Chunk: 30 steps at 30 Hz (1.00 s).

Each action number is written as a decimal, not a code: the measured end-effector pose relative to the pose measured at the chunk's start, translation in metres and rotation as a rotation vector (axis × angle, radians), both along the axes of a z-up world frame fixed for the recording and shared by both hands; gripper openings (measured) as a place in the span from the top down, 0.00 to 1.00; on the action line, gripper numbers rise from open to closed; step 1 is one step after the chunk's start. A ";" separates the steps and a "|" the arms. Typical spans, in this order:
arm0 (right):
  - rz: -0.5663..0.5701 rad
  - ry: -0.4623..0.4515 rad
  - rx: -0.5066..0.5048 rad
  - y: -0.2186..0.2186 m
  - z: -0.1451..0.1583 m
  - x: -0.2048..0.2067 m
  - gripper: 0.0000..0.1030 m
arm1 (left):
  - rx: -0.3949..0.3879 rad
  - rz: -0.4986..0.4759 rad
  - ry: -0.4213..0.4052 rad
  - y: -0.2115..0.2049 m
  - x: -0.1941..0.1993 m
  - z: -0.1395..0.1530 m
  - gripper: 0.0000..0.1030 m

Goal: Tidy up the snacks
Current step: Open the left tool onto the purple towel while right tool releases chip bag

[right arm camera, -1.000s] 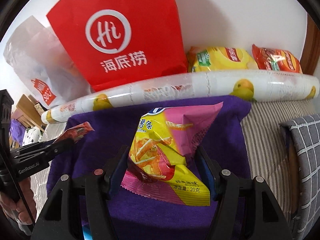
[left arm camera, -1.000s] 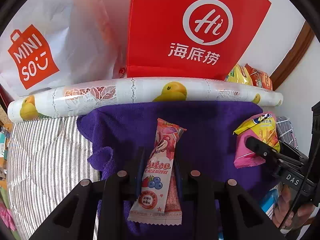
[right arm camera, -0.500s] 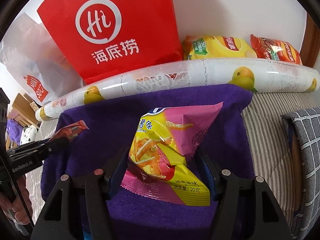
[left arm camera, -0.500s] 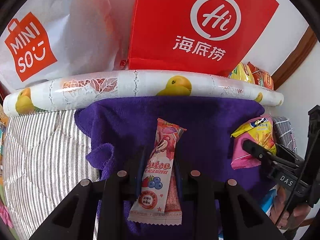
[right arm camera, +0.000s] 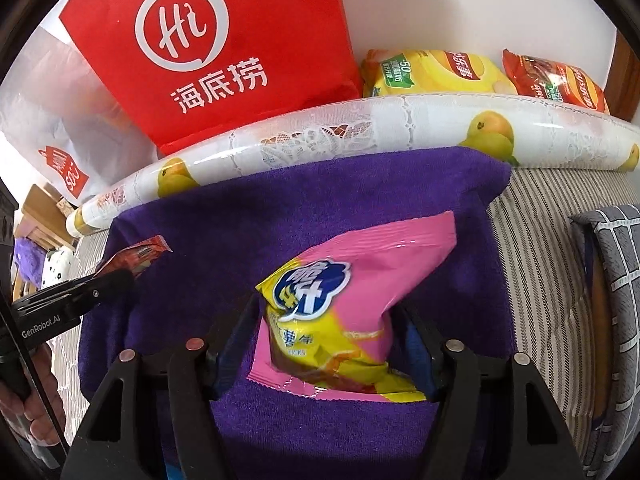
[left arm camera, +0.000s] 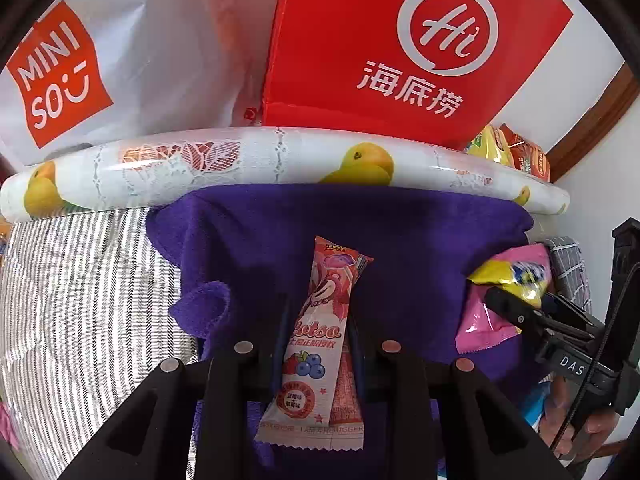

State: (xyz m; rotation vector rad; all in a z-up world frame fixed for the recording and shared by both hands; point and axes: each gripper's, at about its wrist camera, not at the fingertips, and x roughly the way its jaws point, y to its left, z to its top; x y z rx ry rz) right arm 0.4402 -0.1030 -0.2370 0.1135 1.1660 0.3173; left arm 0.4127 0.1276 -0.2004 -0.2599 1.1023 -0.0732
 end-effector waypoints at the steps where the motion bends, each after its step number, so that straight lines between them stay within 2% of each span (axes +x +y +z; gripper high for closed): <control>1: 0.001 0.000 -0.001 0.000 0.000 0.000 0.27 | 0.003 0.000 0.001 -0.001 0.001 0.000 0.75; 4: -0.001 -0.005 0.006 0.003 0.001 0.000 0.22 | 0.010 -0.008 -0.010 -0.004 0.001 0.003 0.69; 6: -0.002 -0.007 0.013 0.003 0.002 0.000 0.20 | 0.009 -0.013 -0.023 -0.007 0.001 0.007 0.54; 8: -0.007 -0.019 0.026 0.000 0.006 -0.001 0.20 | 0.018 -0.013 -0.047 -0.008 -0.001 0.012 0.49; 13: 0.027 -0.071 0.047 -0.008 0.025 -0.010 0.20 | 0.033 -0.016 -0.080 -0.008 -0.004 0.023 0.48; 15: 0.038 -0.118 -0.007 -0.014 0.032 -0.018 0.19 | 0.027 -0.012 -0.083 -0.006 -0.004 0.026 0.48; 18: 0.020 -0.133 -0.049 -0.027 0.031 -0.025 0.19 | 0.018 -0.007 -0.084 -0.005 -0.004 0.027 0.48; 22: -0.004 -0.066 0.068 -0.049 0.016 -0.026 0.19 | 0.011 -0.015 -0.083 -0.007 -0.005 0.030 0.48; 24: -0.014 -0.073 0.107 -0.051 0.017 -0.027 0.19 | 0.023 -0.019 -0.093 -0.009 -0.008 0.034 0.48; 27: -0.011 -0.092 0.164 -0.049 0.021 -0.029 0.19 | 0.026 -0.017 -0.117 -0.008 -0.013 0.045 0.48; 30: 0.021 -0.072 0.198 -0.031 0.017 -0.027 0.19 | 0.030 -0.006 -0.136 -0.004 -0.019 0.055 0.48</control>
